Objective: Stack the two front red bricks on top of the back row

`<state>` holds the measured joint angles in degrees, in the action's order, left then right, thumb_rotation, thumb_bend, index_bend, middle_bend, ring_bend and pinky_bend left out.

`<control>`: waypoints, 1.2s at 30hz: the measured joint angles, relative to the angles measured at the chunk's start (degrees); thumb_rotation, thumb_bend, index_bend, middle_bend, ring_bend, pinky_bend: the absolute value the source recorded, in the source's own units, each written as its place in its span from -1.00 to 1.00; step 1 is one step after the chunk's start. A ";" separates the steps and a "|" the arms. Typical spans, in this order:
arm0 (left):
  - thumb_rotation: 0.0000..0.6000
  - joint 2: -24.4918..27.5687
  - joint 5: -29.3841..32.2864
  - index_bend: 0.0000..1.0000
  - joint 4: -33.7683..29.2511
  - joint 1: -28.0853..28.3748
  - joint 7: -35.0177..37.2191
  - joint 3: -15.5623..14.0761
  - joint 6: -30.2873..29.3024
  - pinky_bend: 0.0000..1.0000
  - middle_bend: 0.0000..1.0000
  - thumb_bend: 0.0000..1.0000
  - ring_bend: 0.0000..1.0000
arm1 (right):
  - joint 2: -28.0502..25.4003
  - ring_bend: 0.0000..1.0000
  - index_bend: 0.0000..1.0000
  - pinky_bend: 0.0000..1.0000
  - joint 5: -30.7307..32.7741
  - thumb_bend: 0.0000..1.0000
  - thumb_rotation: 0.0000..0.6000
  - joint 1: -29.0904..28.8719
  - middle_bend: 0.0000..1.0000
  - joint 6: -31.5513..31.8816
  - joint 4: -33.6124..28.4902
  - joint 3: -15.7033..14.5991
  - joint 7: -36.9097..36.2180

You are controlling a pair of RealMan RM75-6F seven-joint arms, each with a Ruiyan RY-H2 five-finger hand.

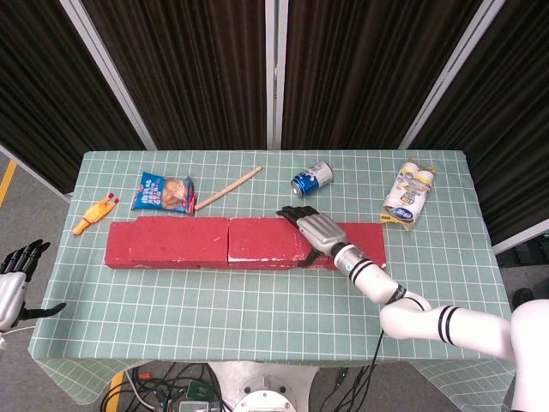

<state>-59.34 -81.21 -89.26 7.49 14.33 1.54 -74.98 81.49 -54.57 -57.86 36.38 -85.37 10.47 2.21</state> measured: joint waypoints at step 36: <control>1.00 -1.02 -2.10 -0.97 -4.95 -2.22 -17.16 0.76 -8.76 -1.00 -1.00 -0.99 -1.00 | -12.76 -1.00 -1.00 -1.00 -28.56 -1.00 1.00 46.36 -1.00 54.96 -1.54 -15.07 2.46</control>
<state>-60.36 -83.31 -94.21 5.26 -2.83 2.30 -83.74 68.74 -83.13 -11.50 91.34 -86.91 -4.60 4.67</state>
